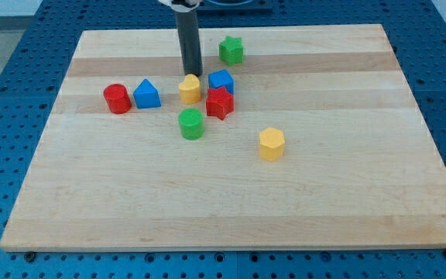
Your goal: Place the red circle at the top of the triangle
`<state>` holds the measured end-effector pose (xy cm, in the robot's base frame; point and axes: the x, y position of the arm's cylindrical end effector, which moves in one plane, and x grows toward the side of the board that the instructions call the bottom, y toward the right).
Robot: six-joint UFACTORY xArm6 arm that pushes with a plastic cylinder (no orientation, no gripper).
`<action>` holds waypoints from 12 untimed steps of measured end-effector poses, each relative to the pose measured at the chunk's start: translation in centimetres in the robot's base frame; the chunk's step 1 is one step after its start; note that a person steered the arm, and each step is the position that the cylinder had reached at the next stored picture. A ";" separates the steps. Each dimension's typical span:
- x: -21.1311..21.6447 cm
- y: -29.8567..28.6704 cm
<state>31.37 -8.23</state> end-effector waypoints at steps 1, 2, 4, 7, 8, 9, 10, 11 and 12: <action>0.5 -2.1; -0.5 -8.6; 6.3 -15.5; 8.6 -9.2; 8.4 -12.5; 8.9 -16.9; 7.8 -15.9; 7.0 -14.3; 6.2 -16.1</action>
<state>37.57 -24.34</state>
